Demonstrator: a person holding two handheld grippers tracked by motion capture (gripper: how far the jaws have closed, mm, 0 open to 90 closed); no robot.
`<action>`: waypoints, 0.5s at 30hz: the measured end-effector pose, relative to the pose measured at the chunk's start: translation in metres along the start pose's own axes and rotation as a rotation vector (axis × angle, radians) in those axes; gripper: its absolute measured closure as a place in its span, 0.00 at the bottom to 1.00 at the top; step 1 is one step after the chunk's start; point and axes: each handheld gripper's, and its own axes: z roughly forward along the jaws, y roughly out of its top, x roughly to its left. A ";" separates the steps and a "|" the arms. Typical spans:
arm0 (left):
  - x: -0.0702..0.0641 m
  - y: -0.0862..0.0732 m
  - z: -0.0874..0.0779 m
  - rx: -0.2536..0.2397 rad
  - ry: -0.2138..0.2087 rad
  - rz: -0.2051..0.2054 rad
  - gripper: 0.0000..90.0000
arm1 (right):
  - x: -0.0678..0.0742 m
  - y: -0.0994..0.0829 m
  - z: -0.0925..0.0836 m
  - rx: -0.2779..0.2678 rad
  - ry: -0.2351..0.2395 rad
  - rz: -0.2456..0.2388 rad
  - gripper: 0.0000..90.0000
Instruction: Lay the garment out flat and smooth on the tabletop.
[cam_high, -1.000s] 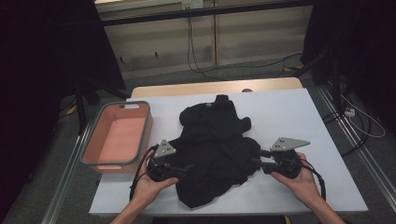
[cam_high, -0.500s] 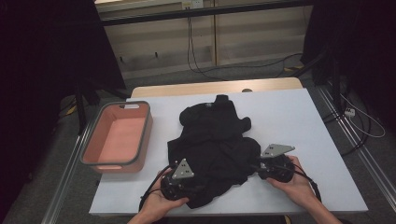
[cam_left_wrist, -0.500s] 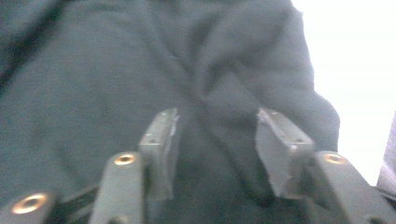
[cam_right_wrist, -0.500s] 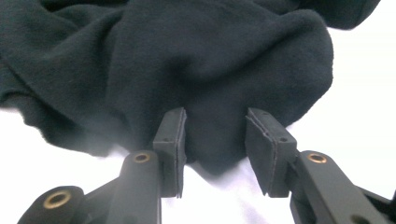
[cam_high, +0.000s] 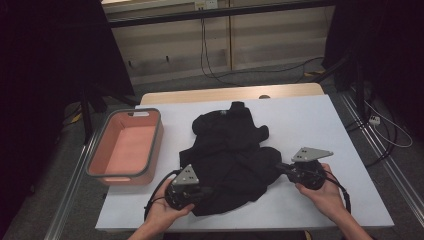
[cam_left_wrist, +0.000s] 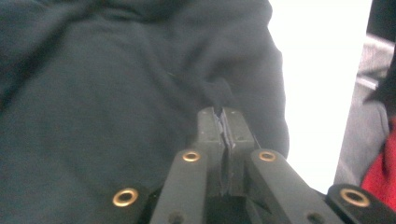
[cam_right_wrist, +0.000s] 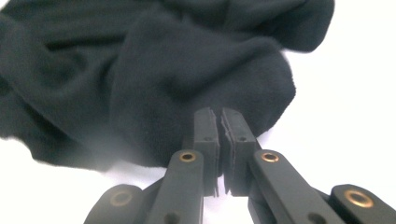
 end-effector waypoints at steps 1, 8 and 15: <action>0.007 0.002 -0.006 -0.032 0.014 -0.025 0.98 | -0.001 0.001 -0.002 -0.009 -0.002 0.003 0.96; 0.018 0.010 -0.021 -0.093 0.048 -0.049 0.99 | -0.011 0.006 -0.015 -0.070 -0.014 0.035 0.96; 0.034 0.009 -0.027 -0.095 0.095 -0.081 0.99 | -0.013 0.010 -0.017 -0.088 -0.014 0.051 0.96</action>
